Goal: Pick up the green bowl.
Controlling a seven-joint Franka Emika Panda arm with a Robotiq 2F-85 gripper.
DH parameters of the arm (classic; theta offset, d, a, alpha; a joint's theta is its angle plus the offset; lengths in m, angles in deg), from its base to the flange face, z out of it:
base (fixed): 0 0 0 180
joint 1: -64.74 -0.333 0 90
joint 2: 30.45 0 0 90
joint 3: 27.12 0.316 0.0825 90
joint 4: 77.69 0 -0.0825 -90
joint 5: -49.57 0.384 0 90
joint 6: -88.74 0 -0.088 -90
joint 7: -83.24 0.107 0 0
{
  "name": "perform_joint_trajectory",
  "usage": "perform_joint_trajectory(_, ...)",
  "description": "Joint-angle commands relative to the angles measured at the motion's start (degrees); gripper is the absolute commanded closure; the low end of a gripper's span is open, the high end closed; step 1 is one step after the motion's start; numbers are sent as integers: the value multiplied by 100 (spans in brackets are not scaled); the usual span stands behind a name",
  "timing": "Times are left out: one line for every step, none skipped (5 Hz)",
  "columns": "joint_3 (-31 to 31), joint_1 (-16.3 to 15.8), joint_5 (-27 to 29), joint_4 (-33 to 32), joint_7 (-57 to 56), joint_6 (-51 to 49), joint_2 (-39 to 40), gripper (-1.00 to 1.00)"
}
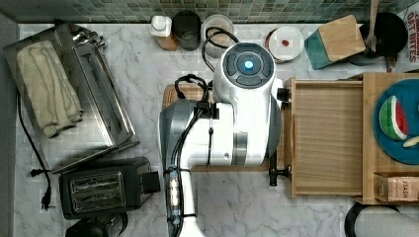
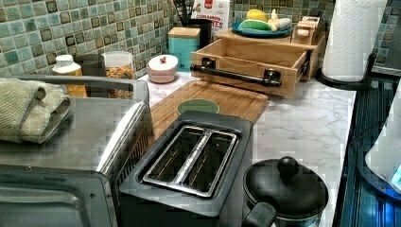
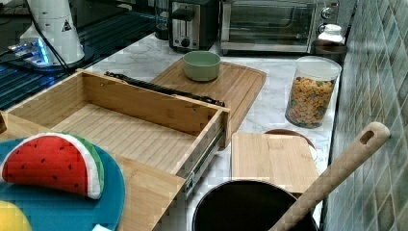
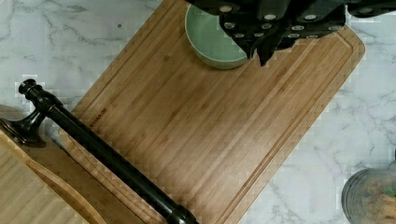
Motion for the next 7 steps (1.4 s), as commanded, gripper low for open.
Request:
perform_joint_trajectory(5,-3,48,-61,3,2,0,100)
perform_joint_trajectory(78,-92,60,-793,228,743,-220,100)
perform_joint_trajectory(149,-201,33,-1330,452,1002,-424,100)
perform_joint_trajectory(182,-241,235,-1799,201,1263,-615,100)
perform_joint_trajectory(280,-285,130,-2148,131,1431,-847,100)
perform_joint_trajectory(296,-365,158,-2667,104,1855,-1145,99)
perform_joint_trajectory(256,-384,353,-2849,-20,2016,-1146,-100)
